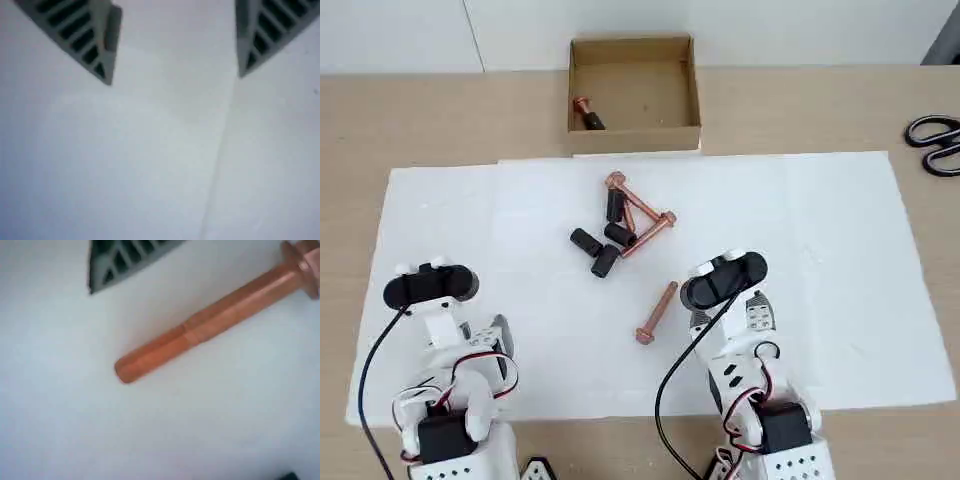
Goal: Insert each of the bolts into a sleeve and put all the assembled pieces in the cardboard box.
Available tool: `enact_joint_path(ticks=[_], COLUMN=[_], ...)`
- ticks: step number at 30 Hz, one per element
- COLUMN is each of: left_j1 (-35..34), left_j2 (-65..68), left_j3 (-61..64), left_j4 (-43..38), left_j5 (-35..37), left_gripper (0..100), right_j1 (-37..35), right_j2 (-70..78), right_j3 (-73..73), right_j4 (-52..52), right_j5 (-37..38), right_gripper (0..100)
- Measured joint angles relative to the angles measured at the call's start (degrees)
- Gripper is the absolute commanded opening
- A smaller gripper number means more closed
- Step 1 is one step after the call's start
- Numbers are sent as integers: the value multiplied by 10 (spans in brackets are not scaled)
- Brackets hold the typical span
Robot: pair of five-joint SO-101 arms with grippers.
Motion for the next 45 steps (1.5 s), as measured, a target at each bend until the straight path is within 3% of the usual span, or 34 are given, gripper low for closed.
enact_joint_path(ticks=[30,35,45], left_j1=[0,0,0], left_j2=[0,0,0], left_j3=[0,0,0], left_j4=[0,0,-4], left_j5=[0,0,11], left_gripper=[158,158,158], right_j1=[-13,37,242], right_j2=[0,0,0], right_j3=[0,-15,-173], right_j4=[-9,-24,-11], right_j5=[0,0,0], right_gripper=[246,246,246])
